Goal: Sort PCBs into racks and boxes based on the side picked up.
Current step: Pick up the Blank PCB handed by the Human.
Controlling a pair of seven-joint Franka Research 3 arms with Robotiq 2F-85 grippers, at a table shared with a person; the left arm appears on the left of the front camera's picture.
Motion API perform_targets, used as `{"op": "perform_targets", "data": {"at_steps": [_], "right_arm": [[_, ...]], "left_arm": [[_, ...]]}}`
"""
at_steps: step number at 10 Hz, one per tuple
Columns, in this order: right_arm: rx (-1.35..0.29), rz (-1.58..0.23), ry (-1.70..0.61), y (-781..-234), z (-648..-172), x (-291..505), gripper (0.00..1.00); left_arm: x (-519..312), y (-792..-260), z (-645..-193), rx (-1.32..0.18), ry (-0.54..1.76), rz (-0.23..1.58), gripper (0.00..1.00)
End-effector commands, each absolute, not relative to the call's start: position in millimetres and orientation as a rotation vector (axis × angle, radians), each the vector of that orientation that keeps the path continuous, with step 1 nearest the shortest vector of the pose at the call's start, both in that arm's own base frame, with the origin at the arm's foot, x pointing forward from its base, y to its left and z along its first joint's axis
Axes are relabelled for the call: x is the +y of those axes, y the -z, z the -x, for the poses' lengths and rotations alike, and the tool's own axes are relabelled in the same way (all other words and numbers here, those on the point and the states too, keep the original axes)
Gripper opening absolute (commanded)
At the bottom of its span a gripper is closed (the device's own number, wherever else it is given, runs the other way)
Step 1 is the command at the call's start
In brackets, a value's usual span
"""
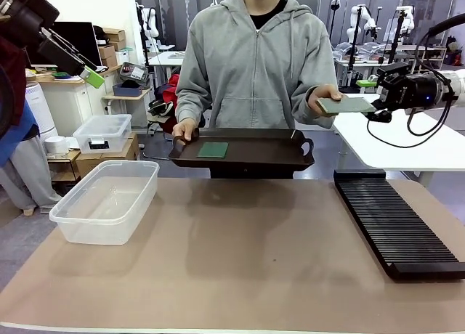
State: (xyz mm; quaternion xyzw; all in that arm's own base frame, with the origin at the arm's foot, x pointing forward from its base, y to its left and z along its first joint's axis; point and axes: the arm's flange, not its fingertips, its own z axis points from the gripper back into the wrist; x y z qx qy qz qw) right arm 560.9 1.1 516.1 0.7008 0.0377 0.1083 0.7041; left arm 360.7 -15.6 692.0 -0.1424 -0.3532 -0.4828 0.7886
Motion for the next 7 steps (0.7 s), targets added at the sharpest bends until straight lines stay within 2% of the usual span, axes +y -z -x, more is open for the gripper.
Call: {"op": "perform_targets", "data": {"at_steps": [1, 2, 3, 7], "right_arm": [[0.096, -1.588, -0.260, -518.0, -563.8, -2.6, 0.14], [0.102, -1.588, -0.261, -517.5, -564.9, -2.9, 0.05], [0.111, -1.587, -0.262, -517.2, -564.2, -3.1, 0.00], [0.155, -1.570, -0.278, -516.5, -562.6, -2.5, 0.00]], "left_arm": [[-15.5, -690.2, -361.3, -0.766, 1.041, 0.305, 1.00], [-15.5, -690.2, -361.3, -0.766, 1.041, 0.305, 1.00], [-15.5, -690.2, -361.3, -0.766, 1.041, 0.305, 1.00], [-15.5, -690.2, -361.3, -0.766, 1.041, 0.305, 1.00]]}}
